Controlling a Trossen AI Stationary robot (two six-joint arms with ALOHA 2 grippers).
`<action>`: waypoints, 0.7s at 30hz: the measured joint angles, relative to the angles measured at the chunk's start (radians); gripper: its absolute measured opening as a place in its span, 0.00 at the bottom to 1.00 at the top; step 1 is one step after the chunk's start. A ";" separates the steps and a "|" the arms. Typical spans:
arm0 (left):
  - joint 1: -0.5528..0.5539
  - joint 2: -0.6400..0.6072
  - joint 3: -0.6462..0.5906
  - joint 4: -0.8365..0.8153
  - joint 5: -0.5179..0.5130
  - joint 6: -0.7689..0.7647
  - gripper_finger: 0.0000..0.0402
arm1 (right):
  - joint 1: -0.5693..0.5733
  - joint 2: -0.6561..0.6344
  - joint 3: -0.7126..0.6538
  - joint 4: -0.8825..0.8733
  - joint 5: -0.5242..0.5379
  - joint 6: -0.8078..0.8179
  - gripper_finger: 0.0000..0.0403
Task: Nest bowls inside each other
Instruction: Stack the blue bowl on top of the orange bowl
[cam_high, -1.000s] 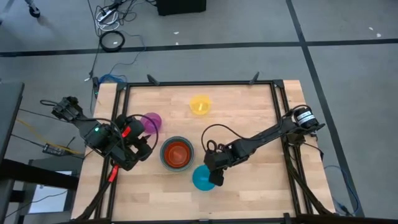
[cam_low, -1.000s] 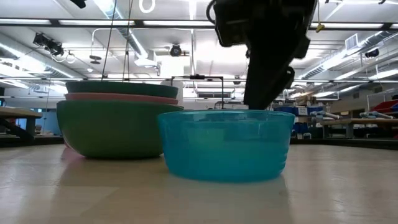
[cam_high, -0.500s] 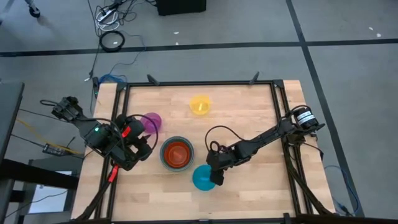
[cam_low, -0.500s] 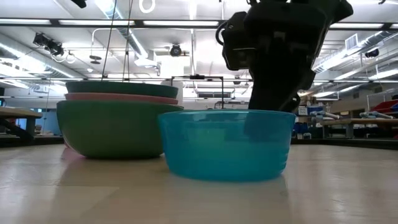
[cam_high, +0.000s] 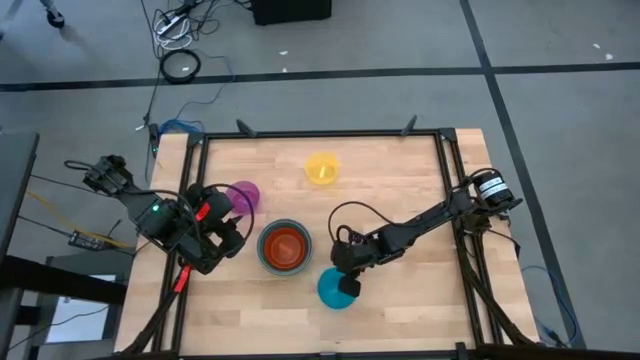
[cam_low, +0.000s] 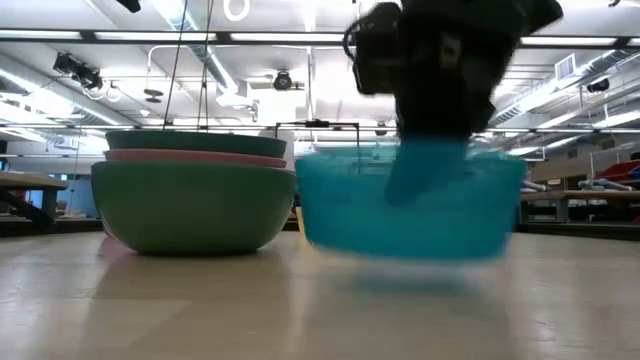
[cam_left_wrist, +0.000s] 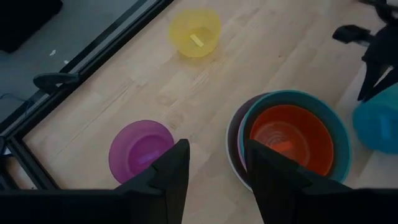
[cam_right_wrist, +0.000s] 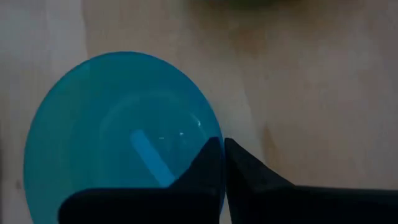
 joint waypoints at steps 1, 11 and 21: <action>0.000 0.000 0.000 0.000 0.000 0.000 0.41 | -0.003 -0.013 0.006 -0.002 -0.001 -0.005 0.00; 0.000 0.000 0.000 0.001 -0.027 0.000 0.41 | -0.025 -0.091 0.188 -0.017 0.035 -0.196 0.00; 0.000 0.000 0.000 0.019 -0.055 0.000 0.41 | -0.189 0.033 0.356 0.064 0.062 -0.375 0.00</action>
